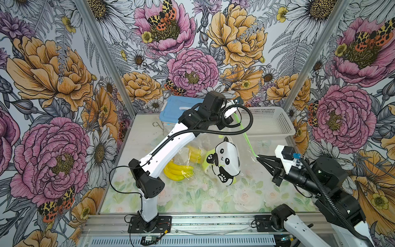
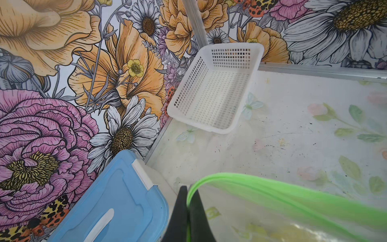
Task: Open the zip-top bag and take out the banana
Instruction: Unzip the zipper on the zipper food storage bag.
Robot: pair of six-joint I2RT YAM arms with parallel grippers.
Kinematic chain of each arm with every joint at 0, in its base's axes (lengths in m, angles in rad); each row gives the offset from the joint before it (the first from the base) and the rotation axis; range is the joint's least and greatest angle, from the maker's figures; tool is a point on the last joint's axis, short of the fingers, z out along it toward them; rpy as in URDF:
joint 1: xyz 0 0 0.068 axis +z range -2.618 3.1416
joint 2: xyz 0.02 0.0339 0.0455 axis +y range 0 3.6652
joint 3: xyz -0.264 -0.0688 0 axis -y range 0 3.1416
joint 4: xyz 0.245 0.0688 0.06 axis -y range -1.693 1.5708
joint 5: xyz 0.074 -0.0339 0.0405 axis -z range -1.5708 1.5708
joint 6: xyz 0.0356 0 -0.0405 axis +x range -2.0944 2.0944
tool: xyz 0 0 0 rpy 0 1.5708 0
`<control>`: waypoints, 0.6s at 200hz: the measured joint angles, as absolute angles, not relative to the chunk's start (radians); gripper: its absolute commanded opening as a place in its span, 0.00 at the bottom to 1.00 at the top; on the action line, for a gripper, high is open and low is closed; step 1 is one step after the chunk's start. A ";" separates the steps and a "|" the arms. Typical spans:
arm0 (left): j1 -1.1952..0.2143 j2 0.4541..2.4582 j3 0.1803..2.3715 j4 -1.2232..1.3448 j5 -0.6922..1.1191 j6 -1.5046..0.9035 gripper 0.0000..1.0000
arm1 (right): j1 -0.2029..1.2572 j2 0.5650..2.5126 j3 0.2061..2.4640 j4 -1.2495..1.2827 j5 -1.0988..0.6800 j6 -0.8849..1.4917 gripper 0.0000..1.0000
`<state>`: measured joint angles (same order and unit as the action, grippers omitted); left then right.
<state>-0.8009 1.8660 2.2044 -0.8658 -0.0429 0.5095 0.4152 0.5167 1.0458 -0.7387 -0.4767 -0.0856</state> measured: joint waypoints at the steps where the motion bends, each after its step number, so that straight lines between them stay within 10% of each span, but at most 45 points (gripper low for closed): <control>1: -0.801 1.866 2.203 -0.866 -0.043 0.509 0.00 | 0.415 0.516 1.046 -0.740 -0.477 -0.084 0.25; 25: -0.796 1.833 2.149 -0.837 -0.031 0.532 0.00 | 0.413 0.518 1.057 -0.758 -0.483 -0.052 0.43; 120: -0.853 1.679 1.949 -0.757 -0.020 0.637 0.00 | 0.384 0.909 1.498 -0.765 -0.423 0.226 0.50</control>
<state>-0.8532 1.6791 1.9491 -0.7570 -0.0196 0.6373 0.3840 0.9089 1.4982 -0.7647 -0.4229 0.2260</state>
